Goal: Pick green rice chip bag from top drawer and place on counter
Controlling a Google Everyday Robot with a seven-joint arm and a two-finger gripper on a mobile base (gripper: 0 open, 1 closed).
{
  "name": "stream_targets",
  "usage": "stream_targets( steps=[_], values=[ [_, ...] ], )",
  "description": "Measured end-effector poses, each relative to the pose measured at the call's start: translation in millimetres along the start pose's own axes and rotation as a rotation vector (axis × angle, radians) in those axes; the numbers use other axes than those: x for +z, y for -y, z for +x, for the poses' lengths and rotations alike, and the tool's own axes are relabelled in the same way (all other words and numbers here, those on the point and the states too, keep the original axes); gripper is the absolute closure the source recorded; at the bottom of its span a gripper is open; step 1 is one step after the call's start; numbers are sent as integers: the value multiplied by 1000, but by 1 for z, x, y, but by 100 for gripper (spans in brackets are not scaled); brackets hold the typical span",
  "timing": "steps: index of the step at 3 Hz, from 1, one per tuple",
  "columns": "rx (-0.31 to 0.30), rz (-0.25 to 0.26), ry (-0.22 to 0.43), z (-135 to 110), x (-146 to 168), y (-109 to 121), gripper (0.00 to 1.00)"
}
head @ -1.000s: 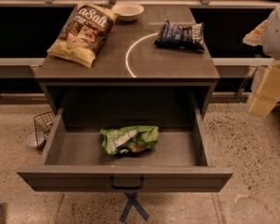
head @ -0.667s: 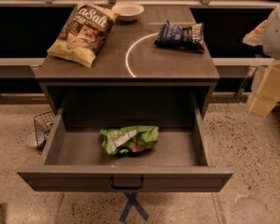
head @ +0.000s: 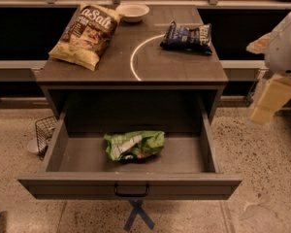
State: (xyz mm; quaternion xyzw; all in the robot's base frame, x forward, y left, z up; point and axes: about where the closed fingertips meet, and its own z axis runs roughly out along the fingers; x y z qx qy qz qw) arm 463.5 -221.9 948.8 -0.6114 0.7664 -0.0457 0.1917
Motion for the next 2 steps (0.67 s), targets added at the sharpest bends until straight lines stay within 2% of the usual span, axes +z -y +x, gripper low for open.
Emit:
stream_targets(
  steps=[1, 2],
  values=[
    [-45, -46, 86, 1, 61, 14, 0],
    [-119, -103, 202, -5, 119, 16, 0]
  ],
)
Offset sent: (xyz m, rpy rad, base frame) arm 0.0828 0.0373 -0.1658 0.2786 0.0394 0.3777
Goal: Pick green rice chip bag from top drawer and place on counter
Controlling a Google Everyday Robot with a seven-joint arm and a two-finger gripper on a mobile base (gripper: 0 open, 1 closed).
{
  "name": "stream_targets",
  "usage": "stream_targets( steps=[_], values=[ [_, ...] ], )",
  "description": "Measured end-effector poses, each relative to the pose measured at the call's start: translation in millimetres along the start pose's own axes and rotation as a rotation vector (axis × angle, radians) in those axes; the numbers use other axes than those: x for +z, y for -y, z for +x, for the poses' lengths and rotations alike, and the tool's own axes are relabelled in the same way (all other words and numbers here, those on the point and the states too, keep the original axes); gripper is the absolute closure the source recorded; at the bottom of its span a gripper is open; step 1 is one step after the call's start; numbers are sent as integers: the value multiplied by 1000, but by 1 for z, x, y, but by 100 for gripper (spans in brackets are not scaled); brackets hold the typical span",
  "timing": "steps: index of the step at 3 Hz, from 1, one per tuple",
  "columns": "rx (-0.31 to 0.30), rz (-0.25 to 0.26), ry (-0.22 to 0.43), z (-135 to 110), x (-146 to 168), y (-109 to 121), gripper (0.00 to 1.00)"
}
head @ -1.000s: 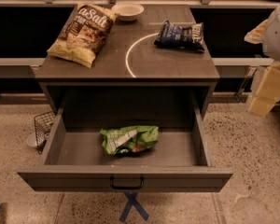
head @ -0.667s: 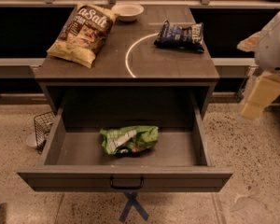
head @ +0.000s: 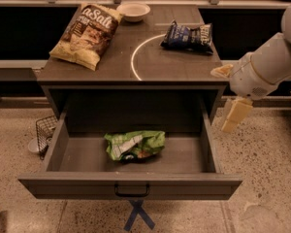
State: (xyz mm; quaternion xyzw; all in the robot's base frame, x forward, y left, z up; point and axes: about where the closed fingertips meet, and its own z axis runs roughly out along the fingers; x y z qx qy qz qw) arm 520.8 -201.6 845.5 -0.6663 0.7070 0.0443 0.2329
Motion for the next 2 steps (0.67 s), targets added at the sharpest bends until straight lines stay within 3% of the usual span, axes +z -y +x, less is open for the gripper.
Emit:
stream_targets(
  steps=[1, 2],
  values=[
    [-110, -80, 119, -5, 40, -12, 0],
    [-151, -84, 125, -5, 44, -12, 0]
  ],
)
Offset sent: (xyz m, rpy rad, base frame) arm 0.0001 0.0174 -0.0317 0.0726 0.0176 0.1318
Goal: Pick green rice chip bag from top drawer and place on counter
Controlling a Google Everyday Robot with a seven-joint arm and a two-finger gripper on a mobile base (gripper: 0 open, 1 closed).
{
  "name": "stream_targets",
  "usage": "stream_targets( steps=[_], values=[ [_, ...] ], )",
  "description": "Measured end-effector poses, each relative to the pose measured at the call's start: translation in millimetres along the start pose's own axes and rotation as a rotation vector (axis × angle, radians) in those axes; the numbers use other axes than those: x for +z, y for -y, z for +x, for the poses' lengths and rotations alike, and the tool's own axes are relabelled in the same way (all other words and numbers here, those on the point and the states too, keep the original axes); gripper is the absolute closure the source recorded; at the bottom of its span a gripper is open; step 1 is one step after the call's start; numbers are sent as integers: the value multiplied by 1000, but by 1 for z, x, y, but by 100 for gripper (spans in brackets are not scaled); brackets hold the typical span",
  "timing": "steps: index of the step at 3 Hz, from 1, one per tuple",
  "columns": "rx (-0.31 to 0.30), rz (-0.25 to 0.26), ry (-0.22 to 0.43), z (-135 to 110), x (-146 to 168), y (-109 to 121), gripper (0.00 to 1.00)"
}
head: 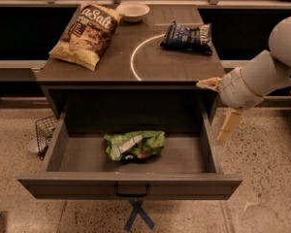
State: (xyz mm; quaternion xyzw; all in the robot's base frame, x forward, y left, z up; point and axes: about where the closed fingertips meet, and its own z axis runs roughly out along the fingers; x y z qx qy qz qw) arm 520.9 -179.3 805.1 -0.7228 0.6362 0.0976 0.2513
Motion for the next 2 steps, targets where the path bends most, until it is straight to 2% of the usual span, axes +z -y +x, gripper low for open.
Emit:
stream_targets(
  steps=[1, 2],
  values=[
    [39, -16, 40, 2, 18, -11, 0],
    [28, -79, 142, -9, 57, -20, 0]
  ],
)
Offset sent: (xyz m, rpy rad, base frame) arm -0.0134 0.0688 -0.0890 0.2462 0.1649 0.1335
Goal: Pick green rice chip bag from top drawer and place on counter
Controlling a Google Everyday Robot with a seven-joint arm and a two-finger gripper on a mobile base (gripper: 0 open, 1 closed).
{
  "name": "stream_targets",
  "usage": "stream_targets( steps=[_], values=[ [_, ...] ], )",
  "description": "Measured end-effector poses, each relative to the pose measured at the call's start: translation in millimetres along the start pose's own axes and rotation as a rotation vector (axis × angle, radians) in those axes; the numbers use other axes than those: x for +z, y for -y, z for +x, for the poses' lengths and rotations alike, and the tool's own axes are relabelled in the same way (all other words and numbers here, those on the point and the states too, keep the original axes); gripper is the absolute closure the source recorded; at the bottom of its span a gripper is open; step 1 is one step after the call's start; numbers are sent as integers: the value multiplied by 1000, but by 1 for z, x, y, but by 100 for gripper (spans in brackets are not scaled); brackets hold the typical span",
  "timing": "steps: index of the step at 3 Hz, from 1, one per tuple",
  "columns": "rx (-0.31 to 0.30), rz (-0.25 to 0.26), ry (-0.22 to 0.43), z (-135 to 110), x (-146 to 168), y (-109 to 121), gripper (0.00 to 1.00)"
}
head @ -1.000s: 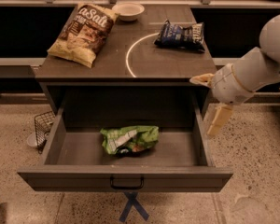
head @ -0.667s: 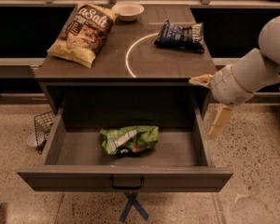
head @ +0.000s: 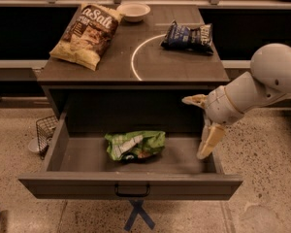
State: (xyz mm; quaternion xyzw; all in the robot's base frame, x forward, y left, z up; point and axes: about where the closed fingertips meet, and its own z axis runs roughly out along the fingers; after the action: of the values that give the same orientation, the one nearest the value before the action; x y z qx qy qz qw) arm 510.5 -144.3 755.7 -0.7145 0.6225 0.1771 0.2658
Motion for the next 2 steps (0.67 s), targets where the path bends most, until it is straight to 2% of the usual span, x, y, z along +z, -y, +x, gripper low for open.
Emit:
stream_targets(
  steps=[1, 2],
  values=[
    [-69, -69, 49, -11, 39, 7, 0],
    [-169, -114, 87, -24, 75, 26, 0]
  ],
)
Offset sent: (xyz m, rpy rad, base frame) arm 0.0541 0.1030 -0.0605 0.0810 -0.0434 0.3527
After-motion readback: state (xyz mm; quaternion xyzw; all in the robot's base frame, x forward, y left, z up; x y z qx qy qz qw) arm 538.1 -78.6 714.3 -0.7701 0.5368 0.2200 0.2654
